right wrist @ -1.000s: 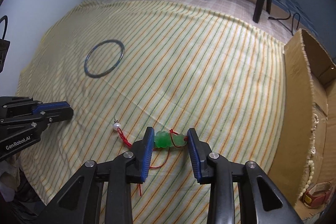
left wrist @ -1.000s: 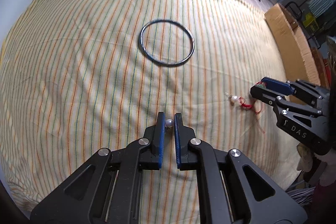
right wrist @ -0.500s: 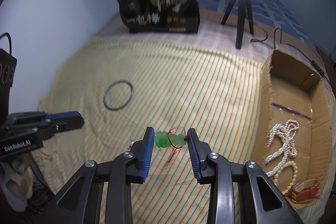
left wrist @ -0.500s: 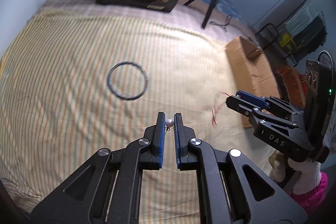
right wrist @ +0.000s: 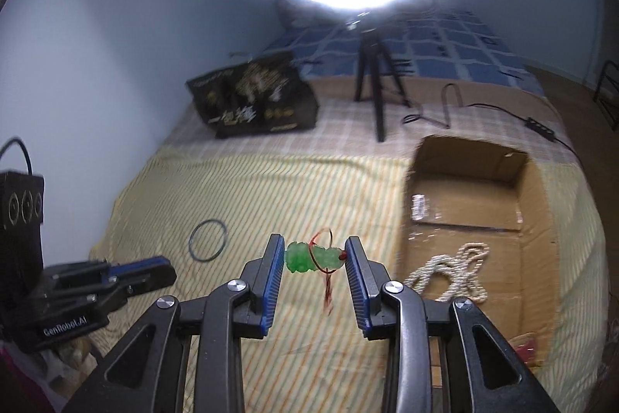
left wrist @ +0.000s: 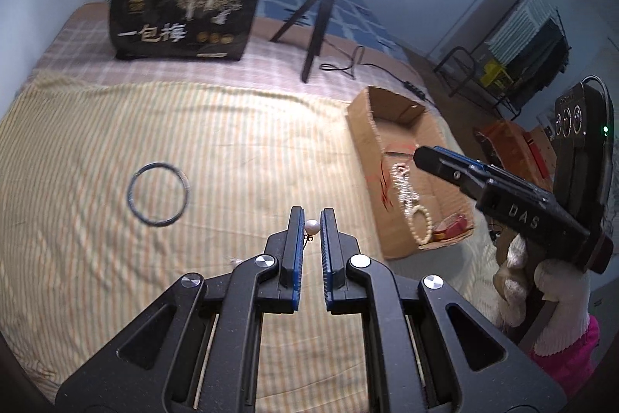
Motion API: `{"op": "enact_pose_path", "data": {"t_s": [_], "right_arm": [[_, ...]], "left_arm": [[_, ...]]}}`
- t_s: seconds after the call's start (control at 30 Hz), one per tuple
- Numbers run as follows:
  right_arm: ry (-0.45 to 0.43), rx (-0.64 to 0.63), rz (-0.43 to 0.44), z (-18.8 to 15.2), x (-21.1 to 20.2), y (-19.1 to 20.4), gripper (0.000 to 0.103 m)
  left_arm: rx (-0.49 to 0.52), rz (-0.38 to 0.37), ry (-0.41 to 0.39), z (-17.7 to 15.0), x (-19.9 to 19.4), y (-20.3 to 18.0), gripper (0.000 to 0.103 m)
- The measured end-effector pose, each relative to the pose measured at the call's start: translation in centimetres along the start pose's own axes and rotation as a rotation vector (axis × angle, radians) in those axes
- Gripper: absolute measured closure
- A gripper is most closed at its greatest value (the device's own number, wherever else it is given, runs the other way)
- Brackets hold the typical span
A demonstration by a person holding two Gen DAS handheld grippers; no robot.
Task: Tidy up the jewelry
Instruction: 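Carry the jade pendant over the box with the right tool while the left tool carries the earring, then open the right tool to drop the pendant while the left tool releases the earring in the box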
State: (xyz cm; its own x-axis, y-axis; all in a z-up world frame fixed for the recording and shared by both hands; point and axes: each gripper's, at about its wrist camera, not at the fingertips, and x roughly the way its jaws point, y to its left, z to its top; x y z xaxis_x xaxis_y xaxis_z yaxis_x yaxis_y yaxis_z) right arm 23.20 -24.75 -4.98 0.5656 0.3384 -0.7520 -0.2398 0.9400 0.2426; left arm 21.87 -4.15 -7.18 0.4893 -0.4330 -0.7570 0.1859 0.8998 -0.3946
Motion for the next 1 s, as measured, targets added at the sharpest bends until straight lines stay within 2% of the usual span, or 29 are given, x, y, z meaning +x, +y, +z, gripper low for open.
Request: {"op": "enact_pose_path", "data": {"t_s": [0.47, 0.73, 1.0], "right_arm": [[-0.042, 0.112, -0.100, 0.0, -3.3, -7.8, 0.071], [-0.030, 0.178, -0.154, -0.5, -3.5, -12.4, 0.071], [0.003, 0.231, -0.165, -1.2, -2.5, -14.9, 0.071]], "left_arm": [[0.083, -0.077, 0.022, 0.3, 4.1, -6.7, 0.097], [0.128, -0.101, 0.056, 0.0, 7.2, -10.1, 0.097], [0.152, -0.112, 0.100, -0.5, 10.4, -12.3, 0.097]]}}
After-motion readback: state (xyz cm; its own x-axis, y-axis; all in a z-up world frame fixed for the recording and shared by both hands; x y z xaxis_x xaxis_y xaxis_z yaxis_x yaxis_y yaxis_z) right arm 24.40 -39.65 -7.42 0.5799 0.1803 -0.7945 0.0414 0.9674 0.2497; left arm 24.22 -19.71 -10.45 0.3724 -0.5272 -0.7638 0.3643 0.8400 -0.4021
